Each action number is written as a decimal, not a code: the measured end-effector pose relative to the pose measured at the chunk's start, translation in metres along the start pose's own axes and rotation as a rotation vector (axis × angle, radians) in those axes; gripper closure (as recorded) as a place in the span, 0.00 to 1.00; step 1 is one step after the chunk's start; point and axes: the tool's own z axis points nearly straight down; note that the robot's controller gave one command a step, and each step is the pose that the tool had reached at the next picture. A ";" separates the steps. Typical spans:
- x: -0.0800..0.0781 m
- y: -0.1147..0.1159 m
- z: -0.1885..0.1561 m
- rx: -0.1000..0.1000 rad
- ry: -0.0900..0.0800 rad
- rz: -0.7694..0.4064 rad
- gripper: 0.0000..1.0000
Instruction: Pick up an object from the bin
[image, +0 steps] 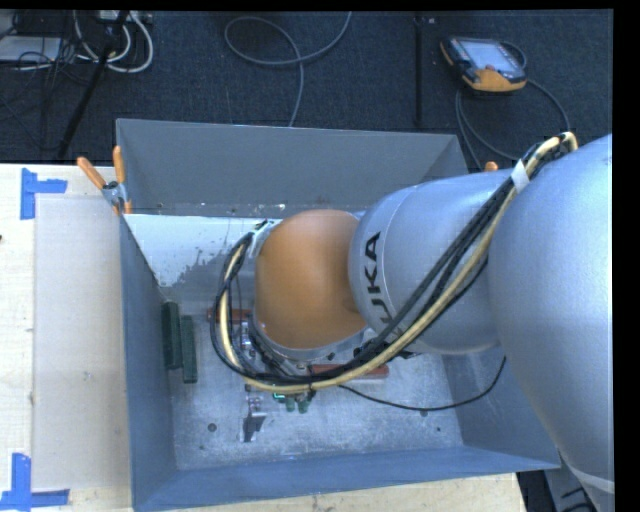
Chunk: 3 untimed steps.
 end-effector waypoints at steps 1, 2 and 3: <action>-0.002 -0.001 -0.004 -0.002 -0.007 0.003 0.00; -0.047 -0.041 -0.019 -0.003 -0.009 -0.079 0.00; -0.062 -0.060 0.024 -0.003 -0.018 -0.034 0.00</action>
Offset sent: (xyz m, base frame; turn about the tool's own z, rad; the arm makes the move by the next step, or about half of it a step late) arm 0.0855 -0.0814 0.0321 -0.1303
